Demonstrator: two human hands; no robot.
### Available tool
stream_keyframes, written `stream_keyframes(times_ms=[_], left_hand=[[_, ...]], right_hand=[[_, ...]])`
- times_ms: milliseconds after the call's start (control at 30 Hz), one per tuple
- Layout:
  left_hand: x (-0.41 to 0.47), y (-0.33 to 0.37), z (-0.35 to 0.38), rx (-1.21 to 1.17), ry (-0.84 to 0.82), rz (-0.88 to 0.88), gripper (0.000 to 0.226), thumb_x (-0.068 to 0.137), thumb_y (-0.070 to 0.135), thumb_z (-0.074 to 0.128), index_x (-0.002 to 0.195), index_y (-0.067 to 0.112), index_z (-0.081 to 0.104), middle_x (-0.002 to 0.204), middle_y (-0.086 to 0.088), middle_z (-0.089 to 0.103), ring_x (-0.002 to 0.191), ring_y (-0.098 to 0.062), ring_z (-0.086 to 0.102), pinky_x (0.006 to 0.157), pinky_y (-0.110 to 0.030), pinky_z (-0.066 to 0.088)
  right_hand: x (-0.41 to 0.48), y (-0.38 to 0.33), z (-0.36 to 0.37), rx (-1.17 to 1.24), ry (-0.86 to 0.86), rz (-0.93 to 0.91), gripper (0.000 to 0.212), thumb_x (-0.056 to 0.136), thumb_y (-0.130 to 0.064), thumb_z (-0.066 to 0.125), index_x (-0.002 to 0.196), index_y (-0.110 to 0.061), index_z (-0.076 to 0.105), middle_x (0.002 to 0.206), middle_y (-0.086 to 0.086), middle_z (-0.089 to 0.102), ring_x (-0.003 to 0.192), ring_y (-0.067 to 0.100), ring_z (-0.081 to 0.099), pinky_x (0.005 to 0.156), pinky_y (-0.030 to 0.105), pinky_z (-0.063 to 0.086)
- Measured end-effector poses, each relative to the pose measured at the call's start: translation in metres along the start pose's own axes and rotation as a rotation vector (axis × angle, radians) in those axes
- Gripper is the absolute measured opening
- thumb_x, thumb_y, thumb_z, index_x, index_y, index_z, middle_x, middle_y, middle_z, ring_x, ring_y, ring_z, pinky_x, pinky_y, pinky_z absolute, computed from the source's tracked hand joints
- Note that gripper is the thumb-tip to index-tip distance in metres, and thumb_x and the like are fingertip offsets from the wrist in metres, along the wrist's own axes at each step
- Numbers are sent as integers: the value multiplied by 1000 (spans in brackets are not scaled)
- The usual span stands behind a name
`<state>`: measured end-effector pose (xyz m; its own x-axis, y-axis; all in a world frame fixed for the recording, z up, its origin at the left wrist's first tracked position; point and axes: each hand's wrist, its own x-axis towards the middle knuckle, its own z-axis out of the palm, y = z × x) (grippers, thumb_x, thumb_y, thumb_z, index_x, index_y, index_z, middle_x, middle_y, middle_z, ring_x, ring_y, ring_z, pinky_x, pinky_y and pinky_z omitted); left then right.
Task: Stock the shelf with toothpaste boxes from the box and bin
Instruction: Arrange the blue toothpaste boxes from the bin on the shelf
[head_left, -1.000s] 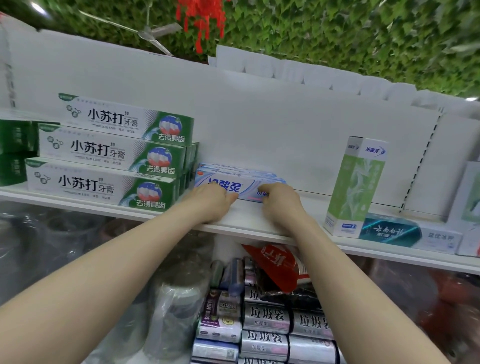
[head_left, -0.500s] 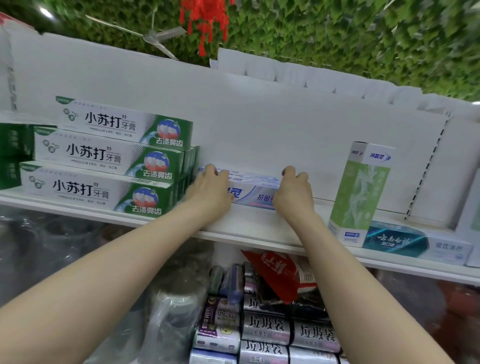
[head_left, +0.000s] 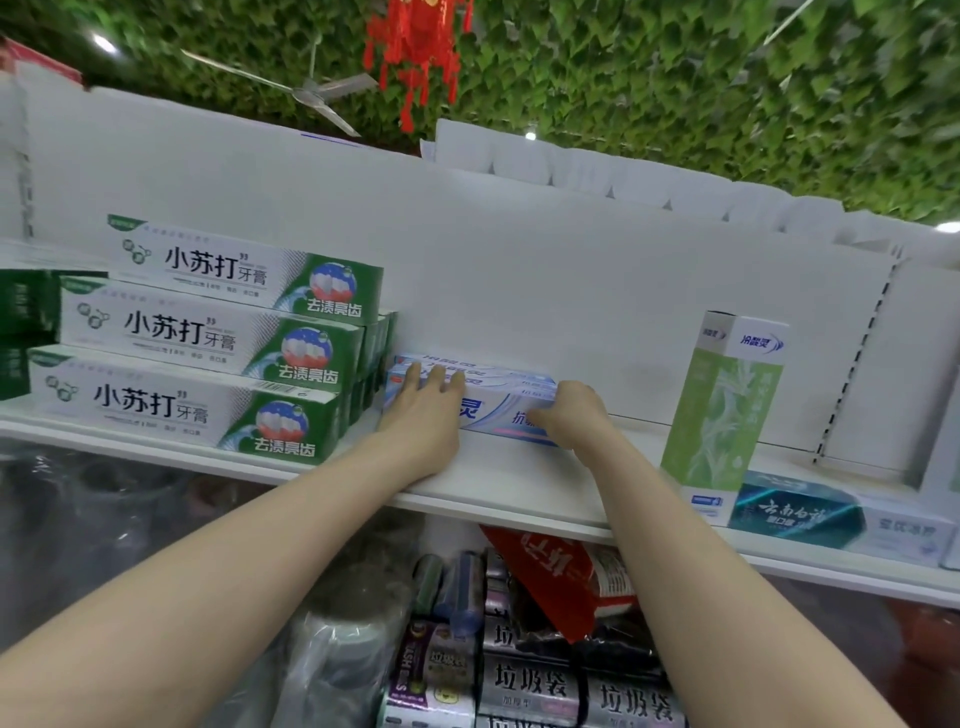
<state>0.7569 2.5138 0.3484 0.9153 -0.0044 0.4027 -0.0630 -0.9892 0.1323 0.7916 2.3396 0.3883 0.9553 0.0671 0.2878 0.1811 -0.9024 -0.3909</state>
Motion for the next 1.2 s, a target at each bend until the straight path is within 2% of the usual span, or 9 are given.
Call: stream_keyframes(times_ms=[133,233,400,567,700,800,933,1100,1200], left_hand=[[3,-1,6,20,35,12,61,99,14,40,153,12,11,160,-11,14,147,-36,5,119,-47,17],[3,1,5,20,75,28,60,99,13,40,153,9,12,159,-13,16,147,-35,7,120,-40,8],[0,2,3,-30,105,34,58,100,12,39,153,10,15,159,-13,16,147,-34,6,119,-36,6],[-2,1,-3,-102,94,31,53,100,13,41,150,10,26,159,-12,20,147,-31,9,117,-43,20],[-12,5,-16,-137,157,60,46,97,13,47,142,7,39,149,-11,36,140,-27,28,108,-42,32],[-27,8,-25,-189,220,84,38,96,19,51,132,6,49,136,-10,50,126,-29,45,98,-40,37],[-59,9,-35,-281,319,130,43,96,20,53,138,12,50,139,-6,52,128,-26,46,100,-36,34],[-113,-1,-35,-363,437,218,35,92,15,57,126,14,60,127,-5,60,119,-27,53,95,-38,40],[-145,-11,-25,-426,483,253,31,88,11,59,118,16,64,119,-4,63,112,-27,57,92,-40,45]], right_hand=[[2,2,4,-8,34,10,28,91,-11,55,67,-15,41,89,9,52,83,26,46,67,26,35],[2,3,5,40,49,26,1,89,-10,57,89,-9,57,90,9,55,82,27,49,67,26,35],[2,8,5,42,48,8,13,89,-10,54,100,-8,61,95,13,62,84,29,51,68,27,37],[-5,2,9,-102,75,-38,33,94,-9,49,126,-2,49,129,17,50,115,35,52,80,30,38],[-26,-4,12,-142,161,-113,38,93,-5,49,130,2,45,137,20,41,122,37,46,94,37,39],[-49,-9,11,-124,195,-146,32,93,-5,48,125,-1,51,126,16,51,115,35,50,82,32,36],[-92,-22,10,-97,326,-197,22,90,-1,48,111,-3,56,119,14,57,111,33,51,71,30,27],[-149,-38,30,-3,493,-263,40,90,1,51,130,-4,57,132,14,56,123,32,47,92,29,32],[-181,-43,55,38,591,-313,42,85,3,55,126,-2,61,127,18,60,118,38,50,100,35,35]])
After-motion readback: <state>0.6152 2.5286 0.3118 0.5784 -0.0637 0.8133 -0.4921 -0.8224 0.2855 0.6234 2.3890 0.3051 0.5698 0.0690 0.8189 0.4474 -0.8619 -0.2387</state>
